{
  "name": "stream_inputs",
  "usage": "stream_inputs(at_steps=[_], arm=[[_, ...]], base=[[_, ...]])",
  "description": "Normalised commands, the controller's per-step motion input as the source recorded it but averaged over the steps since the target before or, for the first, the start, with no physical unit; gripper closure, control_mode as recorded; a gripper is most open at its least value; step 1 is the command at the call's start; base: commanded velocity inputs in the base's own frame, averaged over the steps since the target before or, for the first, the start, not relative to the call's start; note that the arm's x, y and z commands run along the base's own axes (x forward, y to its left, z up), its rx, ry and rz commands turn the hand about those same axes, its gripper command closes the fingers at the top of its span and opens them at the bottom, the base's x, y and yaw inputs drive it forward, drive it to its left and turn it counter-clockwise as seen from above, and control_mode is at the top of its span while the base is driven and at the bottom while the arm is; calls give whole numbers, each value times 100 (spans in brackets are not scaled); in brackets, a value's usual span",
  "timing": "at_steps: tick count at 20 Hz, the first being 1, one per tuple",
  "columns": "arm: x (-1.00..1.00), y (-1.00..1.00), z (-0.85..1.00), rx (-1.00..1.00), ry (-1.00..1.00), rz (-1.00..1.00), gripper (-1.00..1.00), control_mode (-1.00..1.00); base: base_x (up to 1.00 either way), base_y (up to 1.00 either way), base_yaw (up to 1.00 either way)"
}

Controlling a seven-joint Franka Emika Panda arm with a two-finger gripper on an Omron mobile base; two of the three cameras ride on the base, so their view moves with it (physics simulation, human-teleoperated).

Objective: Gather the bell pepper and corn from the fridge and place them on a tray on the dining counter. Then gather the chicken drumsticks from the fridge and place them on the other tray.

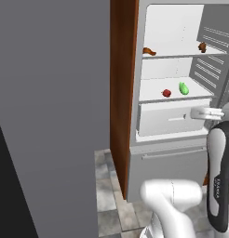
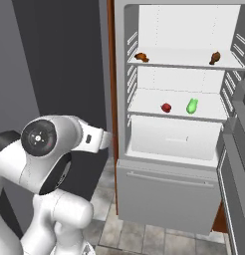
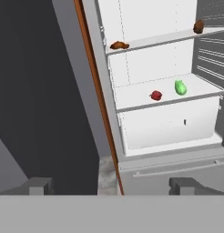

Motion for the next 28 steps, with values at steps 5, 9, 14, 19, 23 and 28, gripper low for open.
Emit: stream_inputs(at_steps=[5,9,14,19,23,28], arm=[[24,13,0,0,5,-4,-100,-100],[2,0,0,0,6,-4,-100,-100],[0,0,0,0,3,-2,-100,100],[0,0,0,0,0,0,-100,100],[0,0,0,0,0,0,-100,100],[0,0,0,0,0,0,-100,100]], base=[[0,0,0],[0,0,0],[0,0,-2],[0,-40,0],[0,-77,0],[0,-60,0]])
